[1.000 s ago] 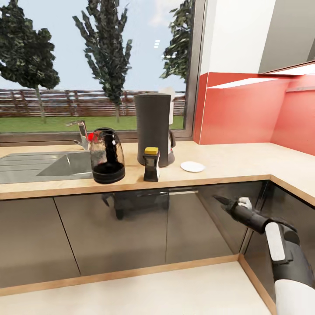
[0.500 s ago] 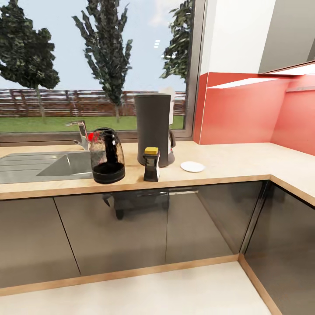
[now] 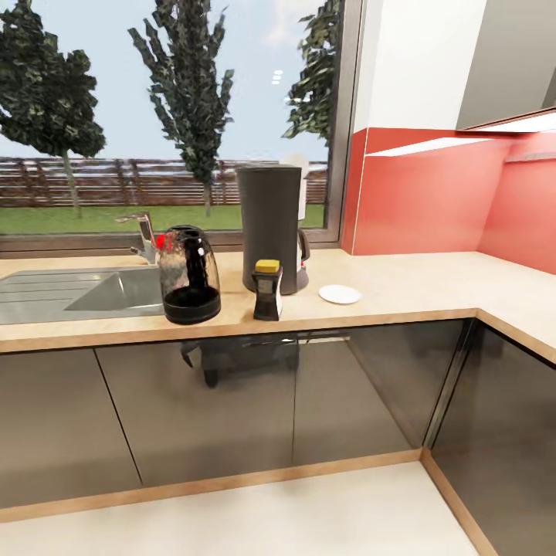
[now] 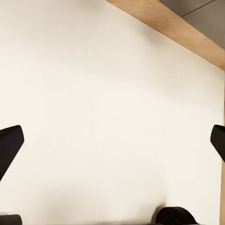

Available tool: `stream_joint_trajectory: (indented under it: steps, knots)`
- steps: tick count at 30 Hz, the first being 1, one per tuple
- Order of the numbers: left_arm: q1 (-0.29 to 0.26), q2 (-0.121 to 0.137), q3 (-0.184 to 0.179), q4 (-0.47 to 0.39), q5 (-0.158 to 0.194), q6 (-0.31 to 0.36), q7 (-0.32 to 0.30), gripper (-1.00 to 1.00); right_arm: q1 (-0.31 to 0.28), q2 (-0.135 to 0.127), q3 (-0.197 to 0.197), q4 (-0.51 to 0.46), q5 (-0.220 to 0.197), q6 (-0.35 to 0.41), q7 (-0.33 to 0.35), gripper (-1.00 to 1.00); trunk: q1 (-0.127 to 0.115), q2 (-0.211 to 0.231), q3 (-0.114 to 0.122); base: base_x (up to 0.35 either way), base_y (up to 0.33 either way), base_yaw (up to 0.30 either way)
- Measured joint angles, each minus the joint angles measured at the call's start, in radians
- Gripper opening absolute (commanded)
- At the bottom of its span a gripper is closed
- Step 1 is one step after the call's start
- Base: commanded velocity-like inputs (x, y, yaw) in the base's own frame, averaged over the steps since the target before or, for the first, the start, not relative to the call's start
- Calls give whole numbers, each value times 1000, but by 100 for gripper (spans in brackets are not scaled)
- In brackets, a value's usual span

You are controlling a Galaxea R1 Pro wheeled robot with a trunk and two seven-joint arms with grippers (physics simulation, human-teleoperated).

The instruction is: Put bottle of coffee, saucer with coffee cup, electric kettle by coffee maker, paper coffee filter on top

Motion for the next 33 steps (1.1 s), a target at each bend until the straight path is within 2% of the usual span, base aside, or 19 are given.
stream_joint_trajectory:
  steps: [14,27,30,33]
  knots:
    - [0,-7,2,16,0,-6,3,100,0,-1,-2,0,2,3,3,100,0,0,0,0,0,12]
    - [0,-5,4,39,1,-5,6,100,0,-1,-3,0,2,2,0,100,0,0,0,0,0,219]
    - [1,-5,4,41,0,-4,7,100,0,-2,-28,1,1,2,-21,100,0,0,0,0,0,263]
    - [11,-4,5,41,1,-3,7,100,0,-2,-95,1,1,2,-54,100,0,0,0,0,0,266]
